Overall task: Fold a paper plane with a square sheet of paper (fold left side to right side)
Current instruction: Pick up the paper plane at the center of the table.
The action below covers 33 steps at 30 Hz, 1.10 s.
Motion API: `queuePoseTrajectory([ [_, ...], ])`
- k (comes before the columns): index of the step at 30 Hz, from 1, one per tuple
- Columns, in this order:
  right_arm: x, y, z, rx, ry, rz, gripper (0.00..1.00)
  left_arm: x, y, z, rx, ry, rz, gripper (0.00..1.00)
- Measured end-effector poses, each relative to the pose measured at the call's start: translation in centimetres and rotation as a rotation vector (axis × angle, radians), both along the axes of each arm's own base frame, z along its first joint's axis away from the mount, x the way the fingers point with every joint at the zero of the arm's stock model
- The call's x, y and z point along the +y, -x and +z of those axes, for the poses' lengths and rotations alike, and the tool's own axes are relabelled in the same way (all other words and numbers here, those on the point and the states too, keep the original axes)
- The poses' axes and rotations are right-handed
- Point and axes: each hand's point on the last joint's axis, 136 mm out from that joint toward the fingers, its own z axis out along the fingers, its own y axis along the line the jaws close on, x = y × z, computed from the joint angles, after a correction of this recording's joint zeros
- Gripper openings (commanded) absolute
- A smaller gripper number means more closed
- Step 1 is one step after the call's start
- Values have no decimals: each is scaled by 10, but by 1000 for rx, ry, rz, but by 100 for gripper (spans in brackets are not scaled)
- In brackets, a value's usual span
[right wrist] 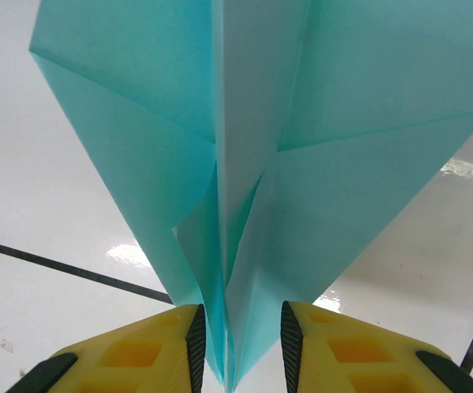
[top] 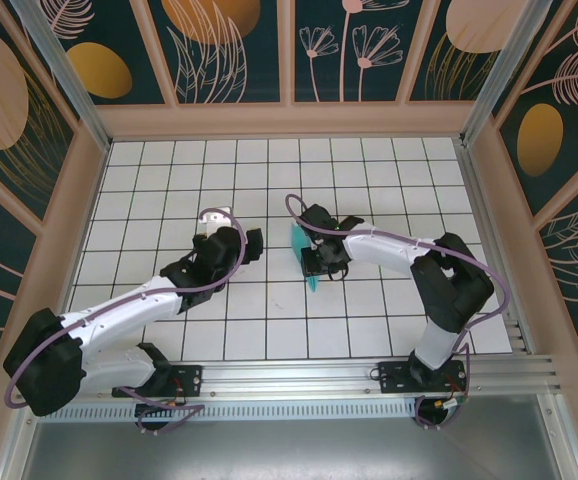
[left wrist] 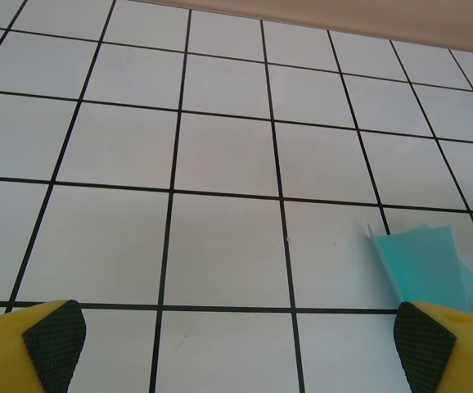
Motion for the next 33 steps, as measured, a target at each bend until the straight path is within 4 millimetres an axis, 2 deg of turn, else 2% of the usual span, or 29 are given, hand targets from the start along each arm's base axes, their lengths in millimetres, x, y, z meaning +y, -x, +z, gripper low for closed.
queuePoseTrajectory([
  [9,3,-3,1,-13,-12,0,34,-1,0,-2,6,-1,-5,99],
  [15,7,-7,-5,-9,-8,0,31,-1,0,-2,7,0,-7,99],
  [17,8,-8,-8,-5,-4,0,27,-1,0,-2,6,1,-7,99],
  [21,9,-11,-11,-2,4,7,8,-1,0,-2,6,1,-7,99],
  [24,12,-15,-8,-10,-1,-2,5,-1,0,-2,6,0,-6,99],
  [29,24,-44,12,-49,-33,-29,5,-1,0,-1,5,-2,-8,99],
  [33,38,-87,29,-97,-39,-73,5,0,0,0,-1,-12,-9,98],
])
